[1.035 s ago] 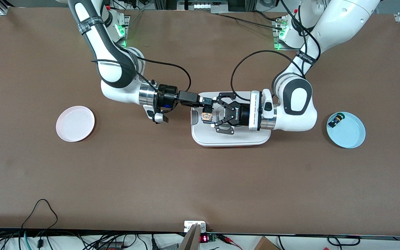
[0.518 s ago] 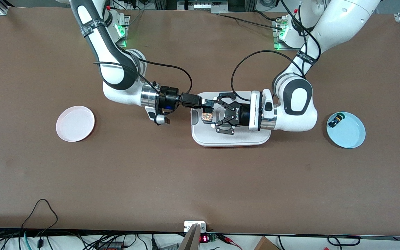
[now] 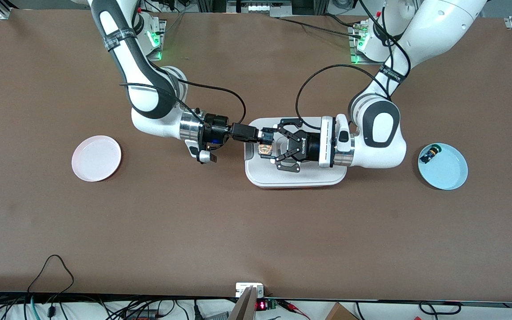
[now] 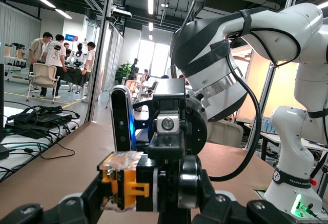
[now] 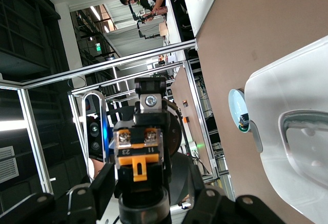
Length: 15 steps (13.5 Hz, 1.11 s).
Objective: Transfer orange switch to right arm and place
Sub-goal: 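Close the right gripper on the orange switch beside the left gripper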
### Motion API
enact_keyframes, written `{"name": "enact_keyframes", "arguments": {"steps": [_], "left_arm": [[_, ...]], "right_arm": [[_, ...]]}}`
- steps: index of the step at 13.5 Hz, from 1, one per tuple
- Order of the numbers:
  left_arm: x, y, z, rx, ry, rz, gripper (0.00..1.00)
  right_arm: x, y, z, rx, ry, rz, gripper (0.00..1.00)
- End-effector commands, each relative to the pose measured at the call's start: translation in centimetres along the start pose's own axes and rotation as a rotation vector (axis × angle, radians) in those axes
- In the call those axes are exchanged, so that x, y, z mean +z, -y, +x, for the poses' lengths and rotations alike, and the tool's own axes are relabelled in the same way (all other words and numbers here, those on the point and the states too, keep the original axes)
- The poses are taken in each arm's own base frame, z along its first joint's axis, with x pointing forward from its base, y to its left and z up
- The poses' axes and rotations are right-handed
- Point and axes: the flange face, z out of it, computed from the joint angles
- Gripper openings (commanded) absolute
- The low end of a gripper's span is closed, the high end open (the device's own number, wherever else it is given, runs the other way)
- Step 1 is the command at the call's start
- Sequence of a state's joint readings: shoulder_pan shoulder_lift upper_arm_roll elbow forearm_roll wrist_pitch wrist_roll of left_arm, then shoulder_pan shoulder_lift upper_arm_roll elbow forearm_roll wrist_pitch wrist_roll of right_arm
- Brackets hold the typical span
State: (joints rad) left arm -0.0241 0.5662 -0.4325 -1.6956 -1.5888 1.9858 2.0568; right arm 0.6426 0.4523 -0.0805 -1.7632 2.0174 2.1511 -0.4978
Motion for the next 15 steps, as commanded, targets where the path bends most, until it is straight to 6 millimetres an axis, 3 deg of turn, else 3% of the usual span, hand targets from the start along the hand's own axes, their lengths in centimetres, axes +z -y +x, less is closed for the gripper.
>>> {"name": "enact_keyframes", "arguments": {"steps": [1, 5, 9, 13, 14, 15], "left_arm": [[-0.36, -0.74, 0.51, 0.032, -0.012, 0.023, 0.16], [-0.36, -0.72, 0.42, 0.03, -0.012, 0.023, 0.16], [-0.34, -0.73, 0.43, 0.03, -0.013, 0.021, 0.16], [-0.36, -0.89, 0.31, 0.028, -0.008, 0.023, 0.2], [-0.5, -1.03, -0.09, 0.02, -0.007, 0.021, 0.41], [-0.67, -1.07, -0.21, 0.023, -0.005, 0.022, 0.99]], "right_arm": [[0.4, 0.2, 0.41, -0.007, -0.009, 0.016, 0.59], [0.34, 0.22, 0.47, -0.008, -0.009, 0.017, 0.38], [0.37, 0.49, 0.5, -0.012, -0.006, 0.022, 0.05], [0.2, 0.69, 0.71, -0.015, -0.01, 0.024, 0.0], [0.21, 0.7, 0.7, -0.014, -0.008, 0.025, 0.0], [0.16, 0.71, 0.75, -0.01, -0.008, 0.024, 0.0]]}}
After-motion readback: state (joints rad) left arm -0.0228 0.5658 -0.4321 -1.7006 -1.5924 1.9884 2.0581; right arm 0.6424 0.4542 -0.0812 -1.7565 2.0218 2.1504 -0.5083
